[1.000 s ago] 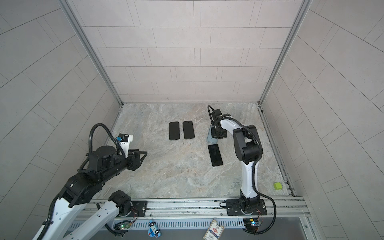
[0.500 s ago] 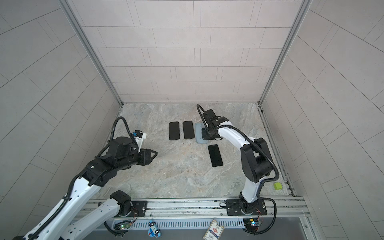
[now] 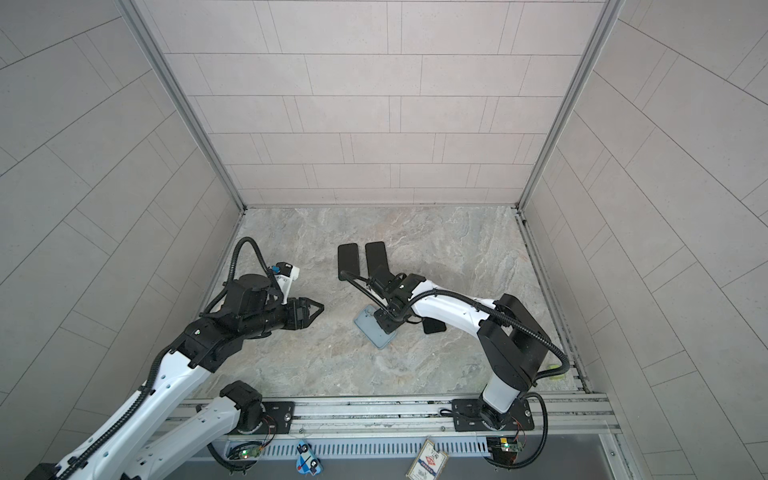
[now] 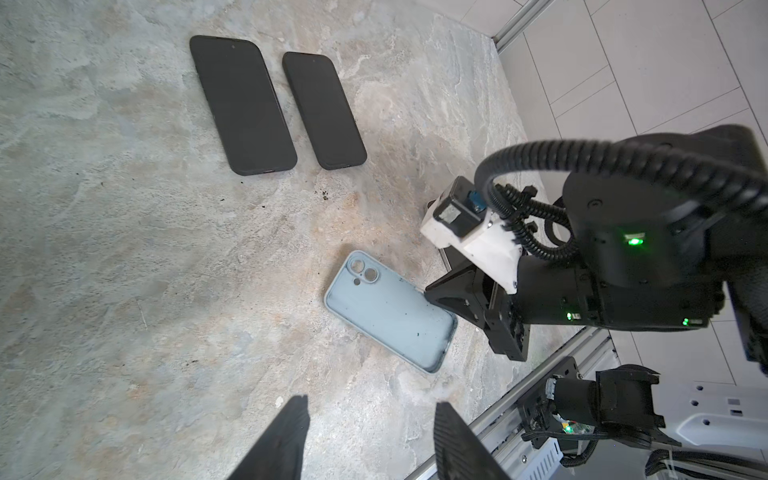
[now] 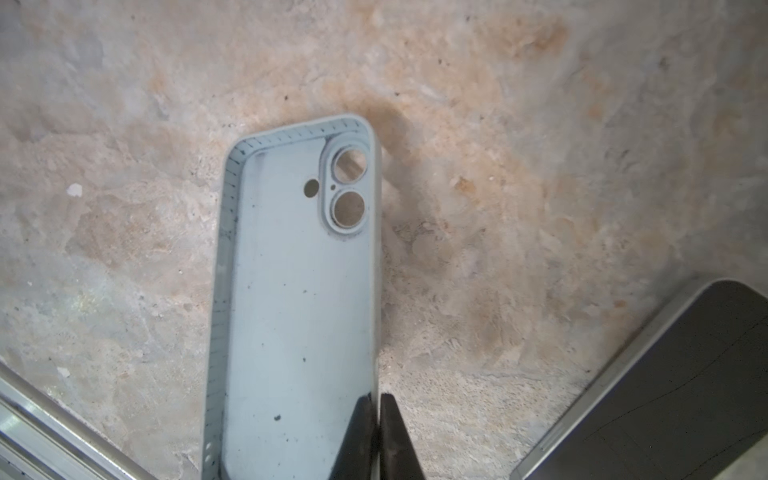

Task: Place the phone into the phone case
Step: 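Lower the light blue case onto the table center and open the right gripper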

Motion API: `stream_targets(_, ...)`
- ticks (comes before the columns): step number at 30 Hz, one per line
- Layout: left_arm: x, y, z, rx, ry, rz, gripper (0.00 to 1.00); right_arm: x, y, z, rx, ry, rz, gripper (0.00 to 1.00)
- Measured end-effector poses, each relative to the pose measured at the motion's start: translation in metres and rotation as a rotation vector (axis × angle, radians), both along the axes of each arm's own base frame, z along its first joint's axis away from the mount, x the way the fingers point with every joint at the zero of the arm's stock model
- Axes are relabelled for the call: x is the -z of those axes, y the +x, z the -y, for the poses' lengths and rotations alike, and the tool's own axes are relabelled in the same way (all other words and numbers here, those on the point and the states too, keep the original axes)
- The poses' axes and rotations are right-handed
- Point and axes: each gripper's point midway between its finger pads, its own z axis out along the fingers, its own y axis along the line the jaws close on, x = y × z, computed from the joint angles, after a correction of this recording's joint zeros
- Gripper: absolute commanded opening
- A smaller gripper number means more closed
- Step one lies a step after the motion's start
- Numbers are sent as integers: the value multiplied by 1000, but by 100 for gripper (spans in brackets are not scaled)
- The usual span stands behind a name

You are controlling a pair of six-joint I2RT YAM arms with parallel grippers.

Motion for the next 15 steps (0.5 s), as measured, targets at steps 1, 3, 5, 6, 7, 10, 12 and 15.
stream_targets(1,0,0,0,0,-4,0,55,0,-2,-2,-28,1,1,10)
stream_targets(3,0,0,1,-1,-10,0,55,0,-4,-4,-70,-2,6,9)
stream_targets(5,-1,0,1,-2,-13,-2,55,2,-6,-8,-107,-7,4,9)
stream_targets(6,-1,0,1,-4,-16,-3,55,4,-7,-10,-127,-8,0,9)
stream_targets(7,-1,0,1,-4,-17,-3,55,5,-7,-12,-146,-7,-4,9)
stream_targets(10,0,0,1,-4,-21,-3,55,8,-9,-18,-201,-18,-13,11)
stream_targets(12,1,-1,1,-4,-21,-3,55,6,-8,-22,-235,-23,-5,28)
stream_targets(15,1,-1,1,-6,-23,-5,55,0,-4,-26,-258,-22,20,62)
